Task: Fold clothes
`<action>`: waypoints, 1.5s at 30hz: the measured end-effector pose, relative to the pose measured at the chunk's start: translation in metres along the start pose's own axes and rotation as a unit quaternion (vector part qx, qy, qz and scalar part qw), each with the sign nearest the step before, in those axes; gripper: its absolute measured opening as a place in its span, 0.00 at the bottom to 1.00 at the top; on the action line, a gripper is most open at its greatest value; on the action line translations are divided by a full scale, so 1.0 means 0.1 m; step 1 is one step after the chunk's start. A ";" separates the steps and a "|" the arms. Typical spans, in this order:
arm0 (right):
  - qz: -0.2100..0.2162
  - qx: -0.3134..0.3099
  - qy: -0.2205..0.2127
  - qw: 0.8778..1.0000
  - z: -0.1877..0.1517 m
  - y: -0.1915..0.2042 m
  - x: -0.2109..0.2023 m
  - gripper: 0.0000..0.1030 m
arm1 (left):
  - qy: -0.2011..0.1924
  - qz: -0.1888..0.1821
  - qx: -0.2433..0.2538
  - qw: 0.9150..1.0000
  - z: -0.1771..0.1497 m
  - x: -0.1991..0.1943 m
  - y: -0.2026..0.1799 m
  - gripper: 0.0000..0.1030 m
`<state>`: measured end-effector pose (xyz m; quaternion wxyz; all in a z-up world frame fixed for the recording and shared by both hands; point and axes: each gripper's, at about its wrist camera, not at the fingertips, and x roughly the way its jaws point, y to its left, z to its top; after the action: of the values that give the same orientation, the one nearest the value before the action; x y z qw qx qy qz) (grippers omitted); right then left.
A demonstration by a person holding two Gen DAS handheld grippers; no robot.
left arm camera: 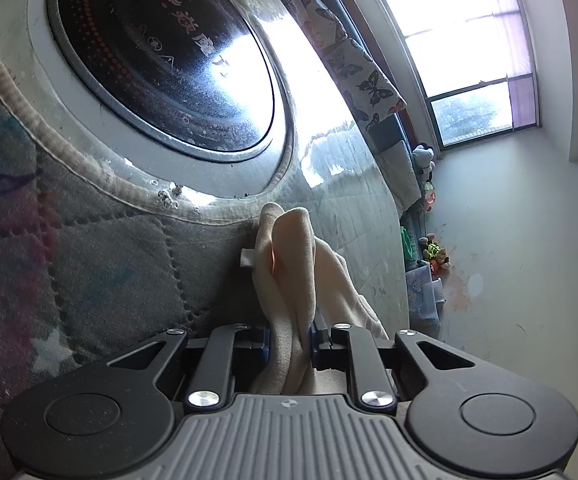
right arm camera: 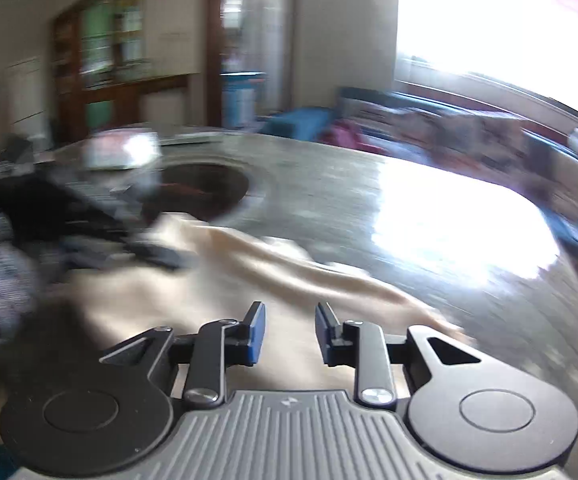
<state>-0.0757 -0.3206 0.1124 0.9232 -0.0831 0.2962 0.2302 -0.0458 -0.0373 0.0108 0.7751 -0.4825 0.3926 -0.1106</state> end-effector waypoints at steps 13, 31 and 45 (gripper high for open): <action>-0.050 0.159 0.008 0.986 -0.39 -0.98 0.17 0.50 | -0.002 0.011 0.014 1.000 -0.04 0.03 -0.14 0.20; -0.024 0.168 -0.009 0.985 -0.36 -0.86 0.16 0.14 | -0.011 0.051 0.099 0.994 -0.15 0.12 -0.41 0.18; -0.047 0.147 -0.058 0.986 -0.25 -0.80 -0.23 0.12 | -0.023 0.073 0.200 0.977 -0.35 0.21 -0.89 0.17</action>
<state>-0.0670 -0.4069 0.1071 0.9509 0.0532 0.2682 0.1454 -0.0384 -0.1172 0.0674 0.8708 -0.2905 0.3785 -0.1186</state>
